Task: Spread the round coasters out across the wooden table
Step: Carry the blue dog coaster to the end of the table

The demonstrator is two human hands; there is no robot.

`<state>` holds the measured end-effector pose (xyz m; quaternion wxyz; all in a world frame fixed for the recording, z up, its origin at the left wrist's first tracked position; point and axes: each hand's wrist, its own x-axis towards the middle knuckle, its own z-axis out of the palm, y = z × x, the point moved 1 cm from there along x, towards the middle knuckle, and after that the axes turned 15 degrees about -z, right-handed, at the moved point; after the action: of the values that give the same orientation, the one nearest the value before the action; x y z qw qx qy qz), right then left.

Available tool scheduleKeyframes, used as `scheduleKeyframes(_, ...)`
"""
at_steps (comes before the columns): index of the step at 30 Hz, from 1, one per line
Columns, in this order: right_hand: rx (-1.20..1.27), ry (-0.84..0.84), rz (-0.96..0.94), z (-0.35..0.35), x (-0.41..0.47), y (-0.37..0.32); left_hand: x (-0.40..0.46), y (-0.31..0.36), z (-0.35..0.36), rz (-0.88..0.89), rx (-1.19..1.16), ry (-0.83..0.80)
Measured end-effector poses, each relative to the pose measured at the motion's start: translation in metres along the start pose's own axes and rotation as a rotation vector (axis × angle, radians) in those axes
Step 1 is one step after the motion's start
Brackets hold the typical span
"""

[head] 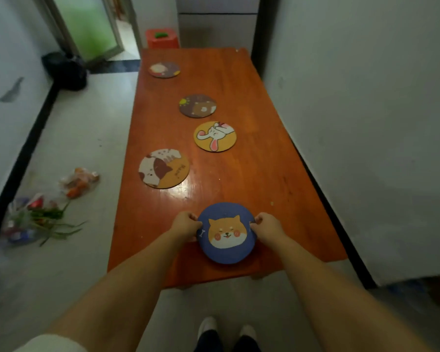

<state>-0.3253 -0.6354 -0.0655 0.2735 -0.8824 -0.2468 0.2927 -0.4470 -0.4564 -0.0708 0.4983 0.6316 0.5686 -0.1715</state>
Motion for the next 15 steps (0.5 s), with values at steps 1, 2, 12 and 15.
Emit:
scheduleKeyframes(1,-0.026,-0.023,-0.015,0.005,0.003,0.001,0.001,-0.004,0.001,-0.002,0.009,0.03)
scheduleKeyframes(2,-0.053,-0.051,-0.031,0.008,0.005,0.003,0.002,-0.009,0.003,0.005,0.034,0.064)
scheduleKeyframes(12,-0.378,-0.202,-0.163,0.009,0.009,0.019,0.006,-0.017,0.017,0.092,0.339,0.231)
scheduleKeyframes(15,-0.433,-0.18,-0.163,-0.001,0.009,0.02,0.001,-0.015,0.017,0.119,0.438,0.246)
